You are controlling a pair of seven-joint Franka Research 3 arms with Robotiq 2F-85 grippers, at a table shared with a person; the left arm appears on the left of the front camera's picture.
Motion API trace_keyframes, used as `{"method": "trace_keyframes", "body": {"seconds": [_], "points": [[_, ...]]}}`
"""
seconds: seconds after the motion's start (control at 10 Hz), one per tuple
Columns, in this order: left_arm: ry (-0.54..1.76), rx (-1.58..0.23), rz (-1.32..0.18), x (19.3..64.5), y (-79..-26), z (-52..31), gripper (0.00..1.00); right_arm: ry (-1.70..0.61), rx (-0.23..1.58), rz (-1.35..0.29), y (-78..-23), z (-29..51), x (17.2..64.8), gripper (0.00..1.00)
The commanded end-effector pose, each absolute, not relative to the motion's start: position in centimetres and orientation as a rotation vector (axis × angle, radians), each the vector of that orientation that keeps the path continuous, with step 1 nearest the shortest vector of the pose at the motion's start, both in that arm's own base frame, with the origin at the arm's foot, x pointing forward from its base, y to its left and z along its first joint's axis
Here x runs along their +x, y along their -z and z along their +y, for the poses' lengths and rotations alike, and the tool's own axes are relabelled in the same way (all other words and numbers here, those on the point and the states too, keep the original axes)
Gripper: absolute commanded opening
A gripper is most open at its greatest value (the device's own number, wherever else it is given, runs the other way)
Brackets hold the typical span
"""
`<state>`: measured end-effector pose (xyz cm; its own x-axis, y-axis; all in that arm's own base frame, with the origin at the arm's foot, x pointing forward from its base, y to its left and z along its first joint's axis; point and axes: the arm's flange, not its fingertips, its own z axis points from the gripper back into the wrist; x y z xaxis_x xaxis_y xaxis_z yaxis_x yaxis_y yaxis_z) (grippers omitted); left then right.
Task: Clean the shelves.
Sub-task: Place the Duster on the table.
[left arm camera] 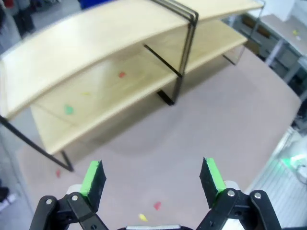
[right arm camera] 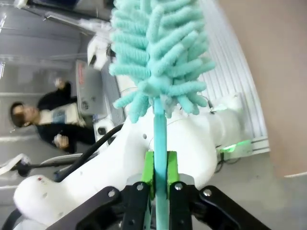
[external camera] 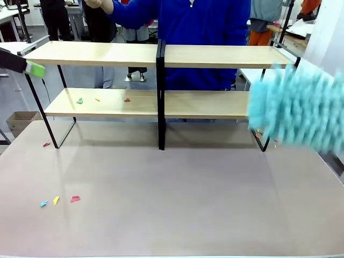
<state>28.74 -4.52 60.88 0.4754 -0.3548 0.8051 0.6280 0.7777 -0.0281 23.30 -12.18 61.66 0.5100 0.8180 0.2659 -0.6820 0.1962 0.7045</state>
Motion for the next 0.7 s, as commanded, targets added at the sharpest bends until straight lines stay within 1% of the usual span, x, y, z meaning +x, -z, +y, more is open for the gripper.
{"method": "trace_keyframes", "body": {"seconds": [0.0, 0.1, 0.2, 0.3, 0.4, 0.5, 0.6], "points": [[0.499, -0.445, -0.769, 28.3, -53.2, -4.0, 1.00, -1.122, 0.894, 0.327, -57.9, -11.9, 23.0, 0.12], [0.460, -0.558, -0.737, 29.4, -49.6, -4.4, 1.00, -1.132, 0.915, 0.371, -55.3, -10.4, 24.4, 0.12], [0.439, -0.609, -0.704, 30.6, -46.5, -4.8, 1.00, -1.065, 0.864, 0.386, -53.0, -9.5, 25.8, 0.12], [0.425, -0.651, -0.666, 31.7, -43.7, -5.2, 1.00, -1.065, 0.904, 0.396, -50.9, -9.0, 27.6, 0.12], [0.419, -0.751, -0.601, 32.7, -41.7, -5.1, 1.00, -1.030, 0.938, 0.408, -48.6, -8.7, 29.6, 0.12], [0.363, -0.761, -0.577, 33.2, -40.1, -4.6, 1.00, -1.009, 0.991, 0.447, -46.3, -8.7, 31.7, 0.12], [0.298, -0.773, -0.591, 34.4, -38.1, -4.2, 1.00, -0.950, 1.018, 0.505, -42.7, -9.2, 34.2, 0.12]]}}
